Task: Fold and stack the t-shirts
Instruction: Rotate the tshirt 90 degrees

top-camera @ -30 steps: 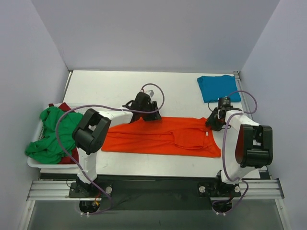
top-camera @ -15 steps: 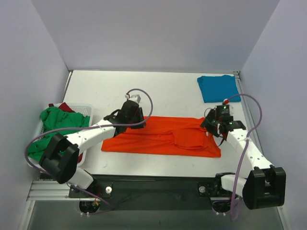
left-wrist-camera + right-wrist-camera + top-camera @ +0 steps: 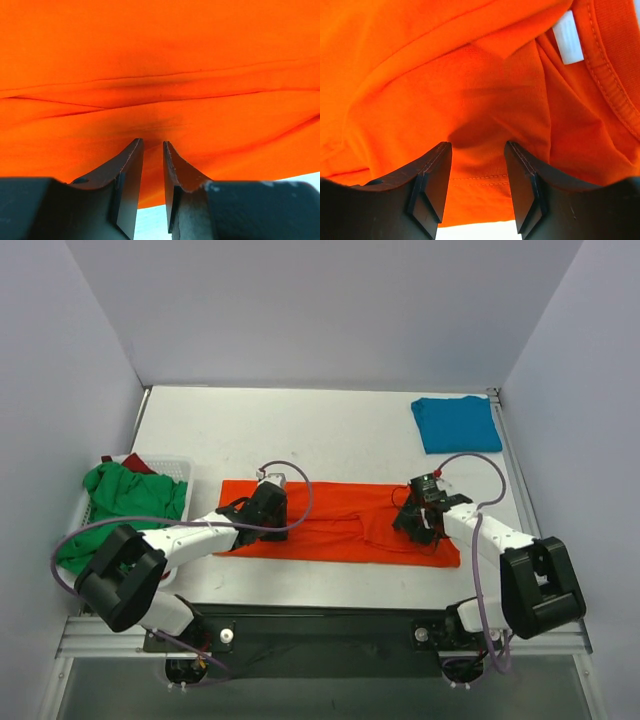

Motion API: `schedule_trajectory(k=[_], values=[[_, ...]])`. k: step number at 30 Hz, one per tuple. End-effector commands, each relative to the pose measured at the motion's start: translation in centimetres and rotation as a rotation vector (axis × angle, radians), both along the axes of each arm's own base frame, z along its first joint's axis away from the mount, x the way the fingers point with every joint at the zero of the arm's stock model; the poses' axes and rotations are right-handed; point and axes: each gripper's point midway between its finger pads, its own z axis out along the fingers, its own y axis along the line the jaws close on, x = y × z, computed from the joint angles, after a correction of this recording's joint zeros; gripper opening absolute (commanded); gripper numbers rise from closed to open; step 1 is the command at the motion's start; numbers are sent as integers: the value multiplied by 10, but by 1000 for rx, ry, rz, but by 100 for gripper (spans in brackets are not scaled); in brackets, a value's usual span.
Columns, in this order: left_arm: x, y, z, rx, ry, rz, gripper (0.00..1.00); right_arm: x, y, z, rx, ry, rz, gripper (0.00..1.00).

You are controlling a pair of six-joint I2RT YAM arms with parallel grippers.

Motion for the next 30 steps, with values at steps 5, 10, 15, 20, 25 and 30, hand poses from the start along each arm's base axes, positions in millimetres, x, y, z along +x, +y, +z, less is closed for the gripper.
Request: schedule_trajectory(k=[5,10,15,20,25,30], values=[[-11,-6,-19,69,2,-9,31,34,4,-12,-67,56,17,47],[-35,-21,-22,52,30,-49,30,67,17,-21,-107,140,124,47],[-63,-49,-21,-16,57,-80,30,137,48,-15,-130,135,243,47],[-69,-94,-9,-134,63,-99,30,197,73,-7,-181,111,410,49],[-52,-170,25,-279,20,-157,34,263,103,8,-210,21,600,56],[-20,-202,82,-354,-70,-204,35,290,105,51,-210,-107,616,66]])
